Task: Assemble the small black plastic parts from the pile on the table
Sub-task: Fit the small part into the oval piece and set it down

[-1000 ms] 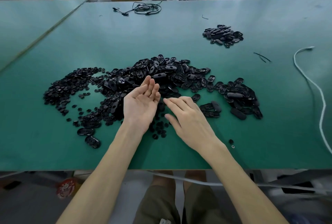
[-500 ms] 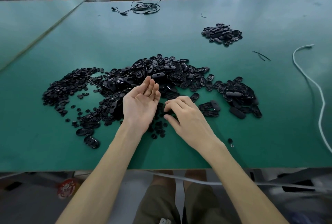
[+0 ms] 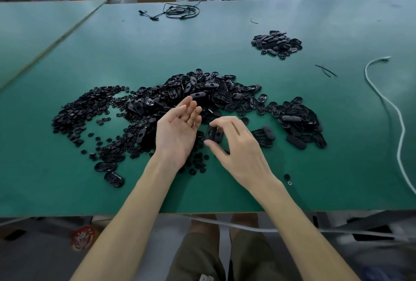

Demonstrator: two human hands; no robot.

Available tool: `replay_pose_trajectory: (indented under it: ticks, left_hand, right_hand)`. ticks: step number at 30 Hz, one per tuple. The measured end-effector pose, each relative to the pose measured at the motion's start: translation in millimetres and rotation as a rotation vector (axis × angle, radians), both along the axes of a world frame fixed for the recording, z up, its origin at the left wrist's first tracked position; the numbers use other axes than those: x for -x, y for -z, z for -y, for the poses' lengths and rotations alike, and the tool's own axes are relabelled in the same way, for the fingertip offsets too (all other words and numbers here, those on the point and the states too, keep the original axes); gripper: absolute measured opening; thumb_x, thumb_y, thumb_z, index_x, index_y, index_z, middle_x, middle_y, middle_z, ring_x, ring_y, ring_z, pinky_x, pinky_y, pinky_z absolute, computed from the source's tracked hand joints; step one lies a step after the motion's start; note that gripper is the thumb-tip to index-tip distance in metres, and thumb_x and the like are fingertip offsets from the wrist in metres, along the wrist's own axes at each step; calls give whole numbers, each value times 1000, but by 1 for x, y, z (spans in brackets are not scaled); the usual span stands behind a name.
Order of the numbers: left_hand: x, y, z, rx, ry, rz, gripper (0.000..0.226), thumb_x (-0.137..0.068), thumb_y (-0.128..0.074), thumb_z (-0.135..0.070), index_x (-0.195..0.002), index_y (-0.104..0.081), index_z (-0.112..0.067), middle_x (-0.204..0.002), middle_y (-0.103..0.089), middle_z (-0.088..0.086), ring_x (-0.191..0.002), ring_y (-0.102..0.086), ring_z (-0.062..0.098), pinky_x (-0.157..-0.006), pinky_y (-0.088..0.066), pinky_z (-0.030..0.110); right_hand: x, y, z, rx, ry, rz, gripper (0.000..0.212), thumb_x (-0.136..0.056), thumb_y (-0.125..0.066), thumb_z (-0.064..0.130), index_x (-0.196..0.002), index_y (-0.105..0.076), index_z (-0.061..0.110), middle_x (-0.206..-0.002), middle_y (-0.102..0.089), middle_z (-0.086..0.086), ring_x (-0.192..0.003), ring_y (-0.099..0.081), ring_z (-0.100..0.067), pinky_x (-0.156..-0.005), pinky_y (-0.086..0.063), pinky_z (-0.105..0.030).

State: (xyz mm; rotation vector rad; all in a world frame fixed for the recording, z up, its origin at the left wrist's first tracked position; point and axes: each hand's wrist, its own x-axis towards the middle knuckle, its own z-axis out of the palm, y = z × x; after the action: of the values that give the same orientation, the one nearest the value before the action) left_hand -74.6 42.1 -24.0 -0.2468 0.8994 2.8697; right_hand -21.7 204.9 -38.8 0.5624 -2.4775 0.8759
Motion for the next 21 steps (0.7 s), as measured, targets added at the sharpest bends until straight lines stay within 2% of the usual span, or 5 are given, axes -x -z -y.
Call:
replay_pose_trajectory:
  ticks: [3,6,12,15,21]
  left_hand:
    - [-1,1,-4,202,61,-111,29,-96,-55,-3,-122,-68,-6,-108,-72,6,-102,-69,20,-91,-53,27]
    - [-5,1,-10,390,183,-209,31,-91,-64,-7,-121,-70,-9,-109,-68,5,-95,-65,14,-85,-50,26]
    - [-8,2,-14,461,342,-247,34,-90,-66,-6,-124,-70,-7,-114,-62,15,-104,-56,28,-90,-49,35]
    - [-5,1,-11,355,278,-219,31,-93,-61,-2,-123,-67,-5,-100,-63,9,-90,-58,20,-81,-51,29]
    - [0,-8,4,-327,152,-128,24,-85,-65,3,-109,-70,2,-98,-63,11,-82,-64,18,-70,-56,22]
  right_hand:
    - [-1,-1,0,84,13,-22,36,-97,-74,23,-125,-60,5,-123,-59,-5,-110,-61,-21,-98,-53,-37]
    - [-1,-2,0,152,64,-56,36,-98,-72,23,-127,-58,5,-125,-58,-4,-109,-60,-21,-95,-53,-34]
    - [-1,-3,-2,226,114,-41,40,-99,-69,24,-134,-53,11,-125,-52,3,-102,-55,-13,-90,-50,-27]
    - [0,-3,-1,240,113,8,49,-97,-72,29,-138,-51,11,-127,-54,1,-103,-51,-6,-89,-47,-19]
    - [4,4,-1,-64,-26,-5,27,-95,-76,25,-113,-71,5,-109,-68,-4,-107,-60,-26,-96,-51,-40]
